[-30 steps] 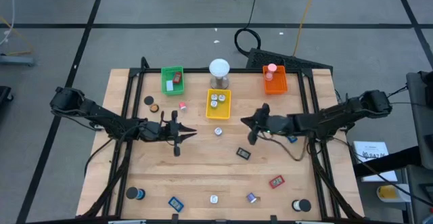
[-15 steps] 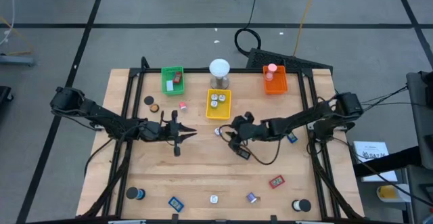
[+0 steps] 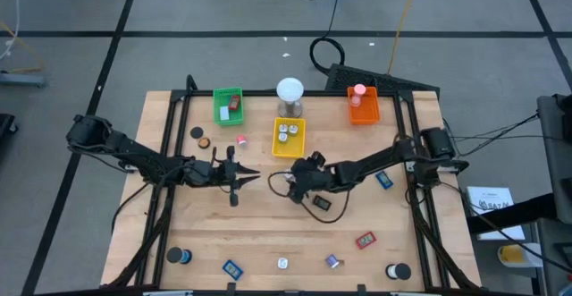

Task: Pick & Place Office items
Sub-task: Put the top left purple charger adapter into the yellow bin

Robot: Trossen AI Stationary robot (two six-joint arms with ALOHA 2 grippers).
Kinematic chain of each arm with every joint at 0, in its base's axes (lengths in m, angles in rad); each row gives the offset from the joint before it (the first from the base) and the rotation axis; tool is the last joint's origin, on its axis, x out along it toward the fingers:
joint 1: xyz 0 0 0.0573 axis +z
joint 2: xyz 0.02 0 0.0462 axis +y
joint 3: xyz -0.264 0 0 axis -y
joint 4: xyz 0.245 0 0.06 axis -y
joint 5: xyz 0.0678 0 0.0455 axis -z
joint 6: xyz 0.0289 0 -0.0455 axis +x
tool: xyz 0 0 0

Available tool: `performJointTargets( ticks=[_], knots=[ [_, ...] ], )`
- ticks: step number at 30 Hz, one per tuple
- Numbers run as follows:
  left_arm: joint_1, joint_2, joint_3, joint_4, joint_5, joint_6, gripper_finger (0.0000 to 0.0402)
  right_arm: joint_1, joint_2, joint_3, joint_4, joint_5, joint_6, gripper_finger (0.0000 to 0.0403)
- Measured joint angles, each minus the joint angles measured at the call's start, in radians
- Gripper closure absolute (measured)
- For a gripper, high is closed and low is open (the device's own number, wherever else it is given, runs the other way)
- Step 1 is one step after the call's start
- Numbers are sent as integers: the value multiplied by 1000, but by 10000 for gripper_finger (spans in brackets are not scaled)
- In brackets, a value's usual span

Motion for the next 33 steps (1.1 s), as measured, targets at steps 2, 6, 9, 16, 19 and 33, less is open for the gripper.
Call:
performJointTargets(
  ticks=[2, 6, 9, 16, 19, 33],
  knots=[
    [0, 0, 0, 0, 0, 0, 350, -5, 22, 30, -22, 25, 0, 116],
    [0, 0, 0, 0, 0, 0, 350, -25, 46, 42, -35, 13, 2, 116],
    [0, 0, 0, 0, 0, 0, 350, -35, 52, 42, -41, 11, 9, 117],
    [0, 0, 0, 0, 0, 0, 350, -42, 51, 43, -19, 10, 5, 124],
    [0, 0, 0, -1, 0, 0, 350, -45, 52, 43, -19, -20, 3, 134],
    [0, 0, 0, -3, 0, 4, 350, -61, 115, 42, 56, -58, -45, 215]
  ],
)
